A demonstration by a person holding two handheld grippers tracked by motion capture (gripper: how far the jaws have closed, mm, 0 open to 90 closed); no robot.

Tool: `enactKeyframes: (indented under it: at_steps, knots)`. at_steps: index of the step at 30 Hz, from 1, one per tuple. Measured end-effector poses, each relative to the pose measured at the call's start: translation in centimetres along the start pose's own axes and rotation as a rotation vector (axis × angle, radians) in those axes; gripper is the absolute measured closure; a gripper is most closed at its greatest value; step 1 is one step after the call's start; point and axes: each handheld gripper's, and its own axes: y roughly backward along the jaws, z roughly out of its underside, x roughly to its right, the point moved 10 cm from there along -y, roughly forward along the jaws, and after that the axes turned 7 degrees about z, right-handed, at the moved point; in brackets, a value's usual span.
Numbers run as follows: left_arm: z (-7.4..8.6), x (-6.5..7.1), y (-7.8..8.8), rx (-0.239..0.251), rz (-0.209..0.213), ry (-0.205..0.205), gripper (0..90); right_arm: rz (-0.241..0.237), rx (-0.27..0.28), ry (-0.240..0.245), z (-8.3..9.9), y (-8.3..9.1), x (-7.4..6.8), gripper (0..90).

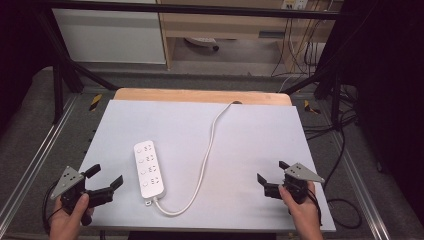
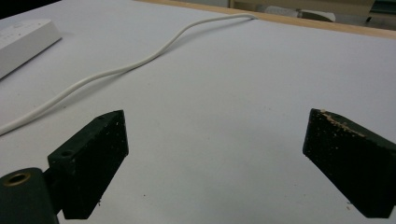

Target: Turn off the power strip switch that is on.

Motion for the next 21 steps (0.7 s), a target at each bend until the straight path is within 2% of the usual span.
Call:
enactKeyframes:
  at_steps: [5,9,16,21]
  knots:
    - [0.0,0.1,0.0,-0.003,0.003,-0.002,6.3,-0.015,-0.001,0.005,-0.1,0.1,-0.4,7.0]
    - [0.0,0.5,-0.2,-0.004,0.021,0.009,6.4,0.003,-0.013,0.018,0.0,0.1,-0.3,5.0]
    - [-0.3,1.5,-0.5,0.004,0.04,-0.008,6.3,0.011,-0.002,0.021,-0.5,1.1,-0.8,3.9]
    - [-0.7,1.8,-0.5,0.026,0.044,-0.008,6.5,-0.017,0.007,0.033,-0.4,1.8,-1.7,3.1]
